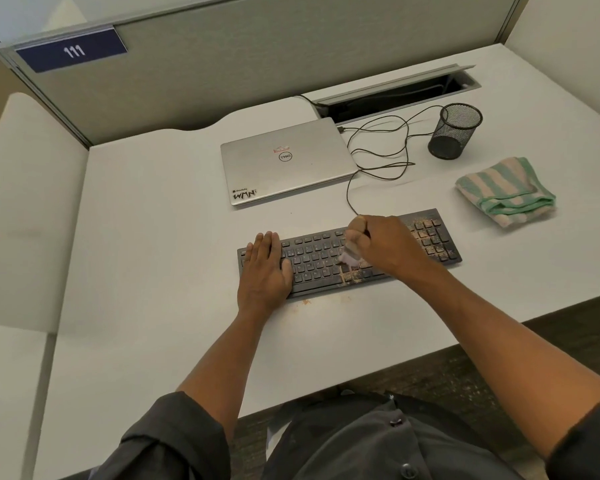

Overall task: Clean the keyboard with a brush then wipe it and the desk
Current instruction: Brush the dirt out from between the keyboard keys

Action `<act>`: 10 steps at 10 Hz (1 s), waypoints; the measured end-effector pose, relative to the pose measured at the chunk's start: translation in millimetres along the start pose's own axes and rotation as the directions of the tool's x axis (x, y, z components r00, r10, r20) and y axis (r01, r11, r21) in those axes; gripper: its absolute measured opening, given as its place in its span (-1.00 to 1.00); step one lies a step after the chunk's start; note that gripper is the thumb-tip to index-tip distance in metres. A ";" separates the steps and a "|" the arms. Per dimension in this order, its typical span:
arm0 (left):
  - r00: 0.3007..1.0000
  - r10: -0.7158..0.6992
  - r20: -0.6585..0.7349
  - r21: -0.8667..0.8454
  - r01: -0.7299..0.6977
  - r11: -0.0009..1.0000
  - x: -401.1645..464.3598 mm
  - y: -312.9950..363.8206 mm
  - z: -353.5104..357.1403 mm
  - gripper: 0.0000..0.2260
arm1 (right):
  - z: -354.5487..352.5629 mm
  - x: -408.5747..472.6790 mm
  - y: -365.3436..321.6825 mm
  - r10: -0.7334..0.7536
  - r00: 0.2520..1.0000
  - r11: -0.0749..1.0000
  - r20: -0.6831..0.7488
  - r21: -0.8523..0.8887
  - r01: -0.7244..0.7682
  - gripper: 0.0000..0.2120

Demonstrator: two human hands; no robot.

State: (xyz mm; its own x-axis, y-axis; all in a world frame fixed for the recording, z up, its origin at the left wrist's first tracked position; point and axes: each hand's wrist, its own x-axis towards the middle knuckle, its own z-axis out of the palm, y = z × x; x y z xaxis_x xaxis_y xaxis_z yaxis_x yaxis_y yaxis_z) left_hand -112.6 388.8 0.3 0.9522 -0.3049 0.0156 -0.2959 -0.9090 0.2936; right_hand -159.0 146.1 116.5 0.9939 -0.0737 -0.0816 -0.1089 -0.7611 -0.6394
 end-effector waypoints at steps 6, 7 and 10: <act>1.000 0.006 -0.019 -0.006 -0.006 1.000 -0.4 -0.7 1.6 -0.34 | 19.0 -13.5 4.3 0.182 0.981 0.976 -0.065 0.130 -0.172 -0.85; 1.000 0.005 -0.016 -0.007 -0.005 1.000 -0.7 -1.6 1.7 -0.33 | 13.8 -12.5 10.1 0.164 0.957 0.985 -0.237 -0.011 -0.172 -0.81; 1.000 0.011 -0.020 -0.011 -0.011 1.000 -1.3 -1.1 1.4 -0.32 | 30.1 -21.1 -3.2 0.035 0.979 0.990 -0.199 0.139 -0.008 -0.82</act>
State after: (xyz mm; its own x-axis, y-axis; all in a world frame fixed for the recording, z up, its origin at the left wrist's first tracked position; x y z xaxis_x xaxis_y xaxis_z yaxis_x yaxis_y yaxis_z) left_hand -113.6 389.8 -1.5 0.9504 -0.3087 0.0383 -0.3054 -0.9025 0.3036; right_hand -180.0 169.5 97.2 0.9726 -0.2271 0.0495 -0.1175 -0.6639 -0.7386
